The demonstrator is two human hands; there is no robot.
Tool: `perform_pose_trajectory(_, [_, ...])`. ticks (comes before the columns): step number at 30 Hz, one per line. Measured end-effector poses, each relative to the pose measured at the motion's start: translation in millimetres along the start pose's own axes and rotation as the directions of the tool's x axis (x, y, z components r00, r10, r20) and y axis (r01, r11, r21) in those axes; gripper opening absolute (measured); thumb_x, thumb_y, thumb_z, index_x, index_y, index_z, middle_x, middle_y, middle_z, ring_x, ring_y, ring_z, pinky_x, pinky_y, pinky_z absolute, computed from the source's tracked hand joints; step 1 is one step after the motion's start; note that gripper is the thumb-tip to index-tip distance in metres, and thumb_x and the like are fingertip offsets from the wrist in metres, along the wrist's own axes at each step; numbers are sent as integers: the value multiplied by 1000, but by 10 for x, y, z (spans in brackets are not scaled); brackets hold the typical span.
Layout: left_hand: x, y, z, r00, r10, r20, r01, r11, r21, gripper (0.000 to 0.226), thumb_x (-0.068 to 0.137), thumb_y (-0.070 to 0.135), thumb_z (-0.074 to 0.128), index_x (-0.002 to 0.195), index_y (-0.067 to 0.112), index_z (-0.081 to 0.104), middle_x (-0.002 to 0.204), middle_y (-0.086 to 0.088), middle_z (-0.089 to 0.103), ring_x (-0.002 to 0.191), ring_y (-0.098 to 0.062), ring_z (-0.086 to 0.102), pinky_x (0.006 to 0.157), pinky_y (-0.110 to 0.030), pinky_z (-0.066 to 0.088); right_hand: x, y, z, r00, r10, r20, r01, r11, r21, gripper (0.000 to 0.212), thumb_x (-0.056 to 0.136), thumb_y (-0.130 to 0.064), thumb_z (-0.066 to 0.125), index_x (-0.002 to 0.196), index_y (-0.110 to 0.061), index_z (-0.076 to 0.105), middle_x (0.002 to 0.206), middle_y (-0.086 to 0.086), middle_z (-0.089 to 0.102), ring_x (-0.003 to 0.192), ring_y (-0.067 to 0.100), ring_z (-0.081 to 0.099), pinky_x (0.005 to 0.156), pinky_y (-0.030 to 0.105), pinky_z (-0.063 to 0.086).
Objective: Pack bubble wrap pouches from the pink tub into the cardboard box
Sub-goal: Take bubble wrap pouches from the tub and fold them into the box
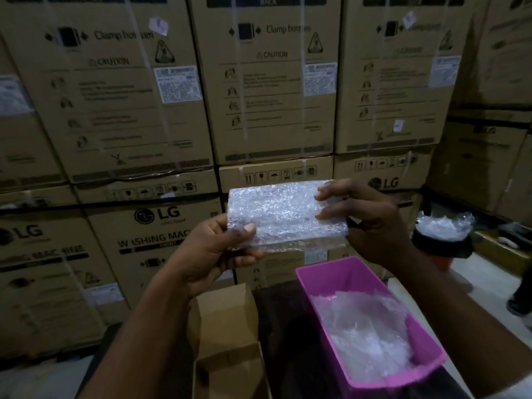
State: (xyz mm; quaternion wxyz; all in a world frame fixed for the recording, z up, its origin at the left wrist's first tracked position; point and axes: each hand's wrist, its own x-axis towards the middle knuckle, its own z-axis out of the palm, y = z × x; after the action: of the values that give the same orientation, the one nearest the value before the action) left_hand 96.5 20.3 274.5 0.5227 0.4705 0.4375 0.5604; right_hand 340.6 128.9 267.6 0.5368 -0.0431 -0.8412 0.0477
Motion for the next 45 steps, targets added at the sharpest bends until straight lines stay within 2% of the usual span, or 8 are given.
perform_pose_trajectory(8, [-438,-386,-574,981,-74,-182,108,976,188,26,79,6,66,105,8,61,93,-13,73,79,-27,71,65,-30,60,-309,-155,672,921,229,314,-338,871,357,40,70,1,44,103,2,66,131,21,55,134,29,45,108,46,40])
perform_pose_trajectory(16, [-780,-1358,-1082,888,-281,-364,293,956,-25,23,91,14,60,114,10,62,112,-14,70,101,-27,68,89,-41,55,-999,-302,1574,806,316,500,-457,870,187,15,87,-24,65,90,-12,73,116,2,67,125,7,53,101,27,47])
perform_pose_trajectory(20, [-745,-1945,-1294,800,-127,-586,305,928,214,47,82,-3,69,121,17,52,108,-12,68,95,-21,67,75,-36,57,-1383,-208,1927,762,374,529,-511,848,137,13,84,-13,70,94,-5,74,110,5,69,117,8,59,99,22,47])
perform_pose_trajectory(23, [-756,-2257,-1318,815,-23,-579,356,808,470,78,72,-3,76,135,25,39,97,3,62,89,-14,63,73,-27,53,-1686,-148,2177,664,427,614,-587,806,74,16,85,-11,67,97,-3,74,107,9,69,106,13,63,93,14,45])
perform_pose_trajectory(27, [-733,-2695,-1316,876,5,-482,412,512,754,50,71,8,76,117,15,57,109,-3,55,102,-24,58,78,-20,38,-2067,-24,2411,492,512,704,-586,793,-167,29,92,-20,54,114,-5,66,105,-4,63,103,18,56,77,10,43])
perform_pose_trajectory(31, [-660,-2920,-1303,905,-103,-414,425,283,859,40,82,12,66,120,20,57,127,-6,47,110,-28,56,90,-32,45,-2310,73,2595,337,447,829,-485,837,-254,28,97,-17,50,121,-9,64,136,12,53,122,26,54,101,26,41])
perform_pose_trajectory(38, [-384,-2949,-1150,897,-256,-361,325,-171,930,25,94,6,44,116,8,56,130,-13,42,100,-33,62,78,-41,51,-2369,198,2817,154,441,884,-302,873,-382,38,94,-11,47,131,-11,55,147,13,41,134,30,40,110,31,34])
perform_pose_trajectory(45, [-135,-3177,-1223,877,-418,-239,189,-156,969,33,95,8,42,126,10,54,134,-14,50,117,-32,55,91,-39,47,-2267,145,2995,115,420,900,-57,908,-416,31,88,-13,49,116,-18,63,115,9,62,107,31,60,83,40,53])
